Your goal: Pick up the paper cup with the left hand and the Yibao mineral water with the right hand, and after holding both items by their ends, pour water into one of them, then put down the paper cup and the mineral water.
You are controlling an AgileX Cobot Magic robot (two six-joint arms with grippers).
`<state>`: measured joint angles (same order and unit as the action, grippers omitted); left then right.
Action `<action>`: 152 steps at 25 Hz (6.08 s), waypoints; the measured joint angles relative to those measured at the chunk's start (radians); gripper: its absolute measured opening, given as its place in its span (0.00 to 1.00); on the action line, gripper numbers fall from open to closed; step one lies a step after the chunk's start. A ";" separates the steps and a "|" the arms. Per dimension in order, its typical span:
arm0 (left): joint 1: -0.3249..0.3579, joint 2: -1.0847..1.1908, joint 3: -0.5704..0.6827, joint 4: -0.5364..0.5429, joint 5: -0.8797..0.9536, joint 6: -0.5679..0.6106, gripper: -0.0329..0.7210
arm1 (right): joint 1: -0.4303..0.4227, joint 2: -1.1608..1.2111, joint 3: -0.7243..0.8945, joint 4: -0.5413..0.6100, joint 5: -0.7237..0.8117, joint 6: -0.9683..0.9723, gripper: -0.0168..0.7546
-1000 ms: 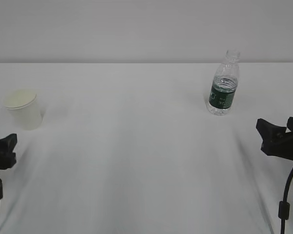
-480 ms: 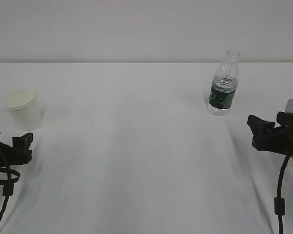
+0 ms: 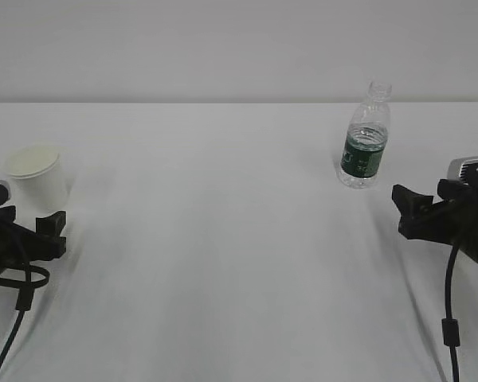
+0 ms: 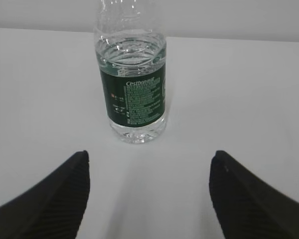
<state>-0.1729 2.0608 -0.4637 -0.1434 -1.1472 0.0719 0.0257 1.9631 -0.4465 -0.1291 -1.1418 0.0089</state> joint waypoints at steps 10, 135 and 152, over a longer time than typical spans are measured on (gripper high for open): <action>0.012 0.033 -0.045 -0.004 0.000 -0.002 0.80 | 0.000 0.055 -0.081 -0.023 0.000 0.000 0.76; 0.055 0.176 -0.300 -0.036 -0.001 0.015 0.77 | 0.003 0.326 -0.586 -0.200 0.262 0.077 0.86; 0.056 0.176 -0.300 0.040 -0.001 0.015 0.63 | 0.003 0.326 -0.588 -0.210 0.263 0.077 0.78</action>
<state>-0.1174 2.2372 -0.7632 -0.1032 -1.1477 0.0873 0.0290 2.2888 -1.0341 -0.3388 -0.8790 0.0863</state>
